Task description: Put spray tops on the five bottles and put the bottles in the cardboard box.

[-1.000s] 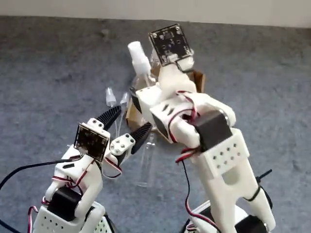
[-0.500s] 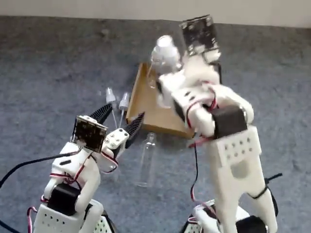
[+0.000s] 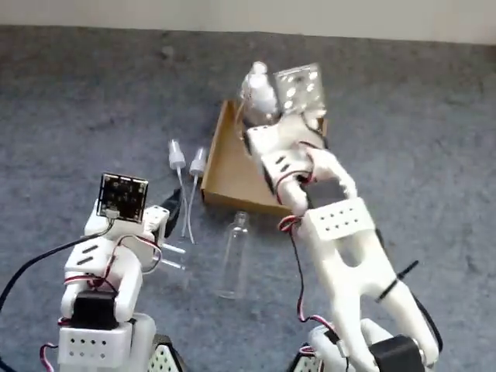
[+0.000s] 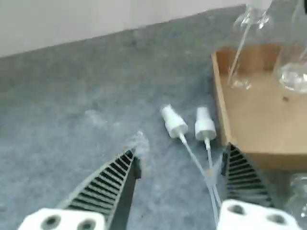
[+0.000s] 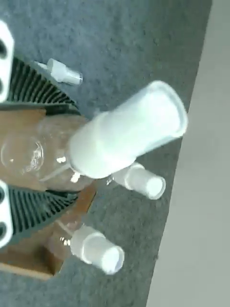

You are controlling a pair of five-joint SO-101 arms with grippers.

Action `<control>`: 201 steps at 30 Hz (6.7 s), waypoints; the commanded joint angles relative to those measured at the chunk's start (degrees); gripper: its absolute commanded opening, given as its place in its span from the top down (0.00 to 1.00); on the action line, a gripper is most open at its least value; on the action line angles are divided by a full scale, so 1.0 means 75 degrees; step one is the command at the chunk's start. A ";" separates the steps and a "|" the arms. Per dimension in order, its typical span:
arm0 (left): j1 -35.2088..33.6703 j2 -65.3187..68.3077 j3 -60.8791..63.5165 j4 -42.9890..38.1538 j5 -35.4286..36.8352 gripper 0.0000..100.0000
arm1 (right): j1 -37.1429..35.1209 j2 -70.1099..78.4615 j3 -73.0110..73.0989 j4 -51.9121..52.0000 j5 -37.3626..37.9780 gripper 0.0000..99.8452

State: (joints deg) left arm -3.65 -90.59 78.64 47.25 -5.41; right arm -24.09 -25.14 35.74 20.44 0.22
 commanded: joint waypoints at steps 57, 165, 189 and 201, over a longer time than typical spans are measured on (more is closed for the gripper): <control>-0.0135 0.0018 0.0768 -0.0363 -0.0070 0.78 | -0.0744 0.3628 -0.1893 -0.0897 0.0023 0.85; -0.0135 0.0018 0.0897 -0.0539 -0.0059 0.78 | -0.1495 0.0158 0.1659 0.4929 -0.1782 0.99; -0.0358 0.8000 -0.6711 0.1547 0.0094 0.82 | 0.6136 0.0498 -0.1635 0.7179 0.4935 1.00; -0.0358 1.4470 -1.2314 0.2297 0.1723 0.82 | 0.6617 0.4366 -0.2714 0.5163 0.5075 1.00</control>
State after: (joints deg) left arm -5.93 7.16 -1.36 64.04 3.91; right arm 24.62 4.75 19.21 62.02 38.46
